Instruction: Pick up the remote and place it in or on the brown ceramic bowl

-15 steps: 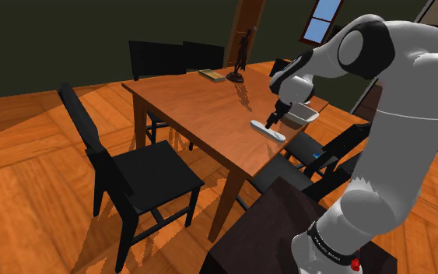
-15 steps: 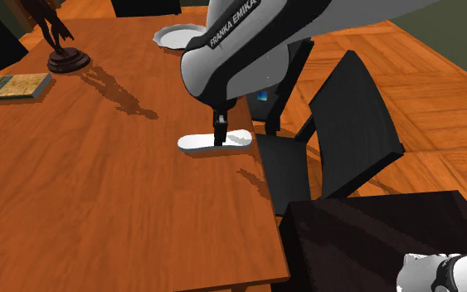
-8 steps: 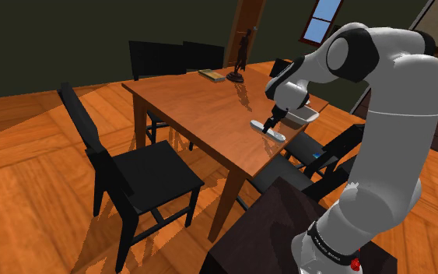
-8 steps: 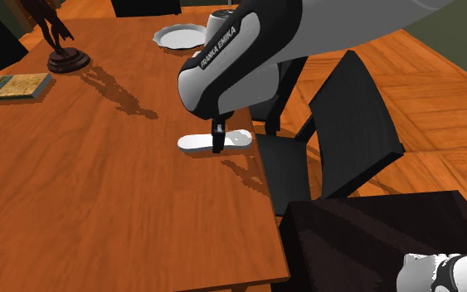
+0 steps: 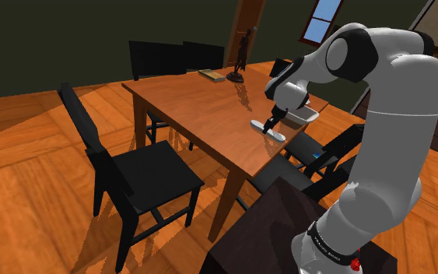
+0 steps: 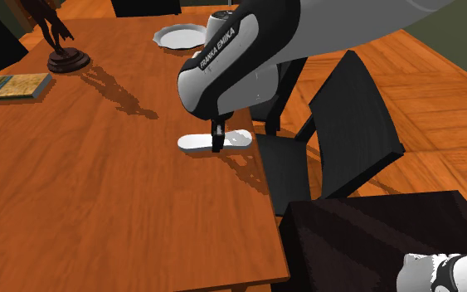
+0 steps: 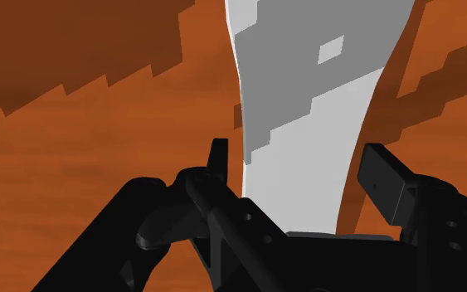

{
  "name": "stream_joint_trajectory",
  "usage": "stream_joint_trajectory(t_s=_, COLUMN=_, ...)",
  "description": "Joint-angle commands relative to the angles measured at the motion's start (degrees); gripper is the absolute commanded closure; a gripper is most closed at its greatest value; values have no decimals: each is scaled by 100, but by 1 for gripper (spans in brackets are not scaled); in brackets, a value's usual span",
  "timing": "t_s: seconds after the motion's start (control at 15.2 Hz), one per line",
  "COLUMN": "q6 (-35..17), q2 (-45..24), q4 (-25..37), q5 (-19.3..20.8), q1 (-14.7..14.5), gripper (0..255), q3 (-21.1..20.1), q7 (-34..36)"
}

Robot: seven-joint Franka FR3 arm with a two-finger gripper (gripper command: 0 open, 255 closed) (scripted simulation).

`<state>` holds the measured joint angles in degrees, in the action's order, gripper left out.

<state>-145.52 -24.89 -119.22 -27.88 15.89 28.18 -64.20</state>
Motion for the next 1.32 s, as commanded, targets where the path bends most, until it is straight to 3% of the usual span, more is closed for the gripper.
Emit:
stream_joint_trajectory(t_s=0.0, q6=1, q2=-1, q4=-1, q5=0, q1=-1, gripper=255, q3=-1, q7=0)
stream_joint_trajectory(t_s=0.53, q6=1, q2=-2, q4=-1, q5=-1, q1=0, gripper=255, q3=-2, q7=0)
stream_joint_trajectory(t_s=1.25, q6=589, q2=631, q4=51, q5=621, q1=-282, gripper=255, q3=375, q7=463)
